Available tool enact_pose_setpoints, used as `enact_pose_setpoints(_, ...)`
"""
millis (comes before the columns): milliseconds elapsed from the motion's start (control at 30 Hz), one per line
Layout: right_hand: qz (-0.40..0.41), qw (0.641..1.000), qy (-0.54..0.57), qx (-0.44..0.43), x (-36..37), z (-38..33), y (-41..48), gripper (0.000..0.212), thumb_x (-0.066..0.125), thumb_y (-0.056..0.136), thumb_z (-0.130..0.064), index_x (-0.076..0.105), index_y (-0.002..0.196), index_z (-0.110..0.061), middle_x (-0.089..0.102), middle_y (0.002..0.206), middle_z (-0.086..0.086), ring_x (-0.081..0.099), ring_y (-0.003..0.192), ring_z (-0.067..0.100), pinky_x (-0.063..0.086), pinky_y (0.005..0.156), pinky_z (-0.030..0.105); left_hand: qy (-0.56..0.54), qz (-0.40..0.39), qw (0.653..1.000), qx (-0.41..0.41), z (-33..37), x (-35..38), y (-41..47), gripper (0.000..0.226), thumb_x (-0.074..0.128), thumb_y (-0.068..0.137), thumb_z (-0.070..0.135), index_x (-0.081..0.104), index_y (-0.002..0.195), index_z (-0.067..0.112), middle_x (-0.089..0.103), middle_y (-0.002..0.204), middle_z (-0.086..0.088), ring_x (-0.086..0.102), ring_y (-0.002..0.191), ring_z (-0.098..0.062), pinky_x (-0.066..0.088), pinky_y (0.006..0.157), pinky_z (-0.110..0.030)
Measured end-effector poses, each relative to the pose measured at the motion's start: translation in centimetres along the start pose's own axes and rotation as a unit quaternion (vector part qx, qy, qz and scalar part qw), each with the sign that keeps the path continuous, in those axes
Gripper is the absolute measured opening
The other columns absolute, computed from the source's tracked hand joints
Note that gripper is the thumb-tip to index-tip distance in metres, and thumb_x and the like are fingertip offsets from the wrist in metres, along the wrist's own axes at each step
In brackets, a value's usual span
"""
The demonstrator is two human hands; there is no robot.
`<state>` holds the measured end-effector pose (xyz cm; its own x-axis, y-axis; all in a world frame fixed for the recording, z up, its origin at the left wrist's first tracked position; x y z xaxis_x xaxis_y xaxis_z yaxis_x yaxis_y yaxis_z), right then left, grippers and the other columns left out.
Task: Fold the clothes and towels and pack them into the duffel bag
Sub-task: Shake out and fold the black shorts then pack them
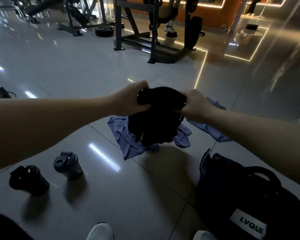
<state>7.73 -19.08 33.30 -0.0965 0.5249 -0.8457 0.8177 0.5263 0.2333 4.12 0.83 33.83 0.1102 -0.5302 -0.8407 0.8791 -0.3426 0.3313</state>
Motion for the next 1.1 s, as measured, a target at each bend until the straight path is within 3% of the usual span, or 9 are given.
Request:
enact_pose_setpoints(100,-0.055,0.997,-0.033,-0.031,4.0,0.5,-3.4,0.026,0.069,0.081,-0.016,0.048,0.076,-0.031,0.053,0.069,-0.005,0.052,0.062,0.017,0.038,0.056,0.032,0.053,-0.056,0.997,-0.006,-0.2,4.4,-4.1,0.052,0.060,0.073,0.053,0.054,0.114,0.022,0.065,0.105,0.002,0.063,0.092,-0.022,0.051,0.079,-0.034)
enact_pose_setpoints(333,-0.318,0.946,-0.042,-0.045,17.3,4.3,-13.1,0.035,0.062,0.086,-0.008,0.038,0.081,-0.033,0.050,0.085,-0.011,0.046,0.073,0.007,0.037,0.065,0.030,0.077,-0.292,0.953,0.000,-2.1,18.6,-14.9,0.051,0.065,0.083,0.053,0.043,0.121,0.027,0.058,0.112,0.005,0.061,0.092,-0.023,0.051,0.076,-0.037)
enact_pose_setpoints(433,-0.376,0.924,-0.049,-0.061,20.7,5.5,-17.0,0.030,0.063,0.087,-0.012,0.041,0.092,-0.032,0.056,0.100,-0.004,0.053,0.091,0.012,0.035,0.074,0.024,0.047,-0.343,0.938,0.012,-1.4,22.6,-18.0,0.057,0.066,0.084,0.052,0.041,0.127,0.024,0.056,0.120,0.003,0.059,0.098,-0.023,0.049,0.078,-0.035)
enact_pose_setpoints(600,-0.434,0.900,0.005,-0.037,23.5,7.3,-21.3,0.026,0.061,0.088,-0.012,0.045,0.095,-0.031,0.058,0.101,-0.007,0.055,0.091,0.010,0.044,0.077,0.025,0.017,-0.384,0.923,0.003,-0.8,26.3,-21.2,0.061,0.065,0.083,0.057,0.039,0.128,0.026,0.057,0.120,0.002,0.061,0.096,-0.024,0.050,0.076,-0.036)
enact_pose_setpoints(733,-0.424,0.898,0.103,0.058,24.5,9.3,-21.4,0.020,0.064,0.086,-0.015,0.056,0.095,-0.031,0.064,0.094,-0.011,0.063,0.085,0.007,0.056,0.076,0.036,-0.069,-0.356,0.929,-0.073,-1.9,27.1,-21.2,0.053,0.068,0.083,0.050,0.044,0.121,0.023,0.061,0.110,0.000,0.060,0.091,-0.020,0.050,0.076,-0.035)
enact_pose_setpoints(833,-0.380,0.904,0.169,0.101,24.4,10.0,-19.7,0.019,0.066,0.087,-0.014,0.058,0.086,-0.031,0.063,0.085,-0.008,0.062,0.075,0.008,0.052,0.068,0.032,-0.099,-0.347,0.926,-0.110,-3.3,27.1,-20.5,0.051,0.071,0.082,0.046,0.045,0.118,0.022,0.061,0.106,0.003,0.058,0.087,-0.014,0.049,0.076,-0.031)
enact_pose_setpoints(933,-0.365,0.902,0.198,0.118,25.0,10.9,-17.9,0.014,0.067,0.087,-0.015,0.063,0.096,-0.024,0.066,0.092,-0.007,0.065,0.082,0.008,0.055,0.072,0.031,-0.119,-0.358,0.914,-0.152,-5.2,27.9,-19.8,0.042,0.069,0.083,0.043,0.043,0.113,0.029,0.060,0.101,0.006,0.059,0.085,-0.013,0.053,0.076,-0.033)
enact_pose_setpoints(1033,-0.278,0.906,0.261,0.186,26.2,13.1,-15.4,0.016,0.066,0.089,-0.024,0.064,0.104,-0.022,0.069,0.099,-0.003,0.068,0.092,0.014,0.056,0.081,0.037,-0.183,-0.233,0.913,-0.280,-8.4,28.0,-17.3,0.032,0.068,0.087,0.031,0.045,0.109,0.028,0.061,0.096,0.004,0.061,0.086,-0.013,0.052,0.076,-0.028)
enact_pose_setpoints(1100,-0.229,0.907,0.268,0.231,27.1,14.7,-13.7,0.016,0.064,0.094,-0.027,0.063,0.109,-0.021,0.068,0.101,-0.003,0.066,0.094,0.014,0.054,0.082,0.036,-0.238,-0.143,0.891,-0.358,-10.8,28.5,-16.0,0.026,0.067,0.092,0.026,0.049,0.111,0.021,0.062,0.093,0.005,0.063,0.085,-0.010,0.050,0.071,-0.018)
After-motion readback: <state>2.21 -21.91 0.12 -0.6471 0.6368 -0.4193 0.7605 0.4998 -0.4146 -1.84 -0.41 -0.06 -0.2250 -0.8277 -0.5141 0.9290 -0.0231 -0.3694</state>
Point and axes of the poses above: each hand's wrist, its own y-axis towards the middle knuckle, its own x-axis out of the palm, z = x × y, the point moved 7 cm from there along y, towards the middle knuckle
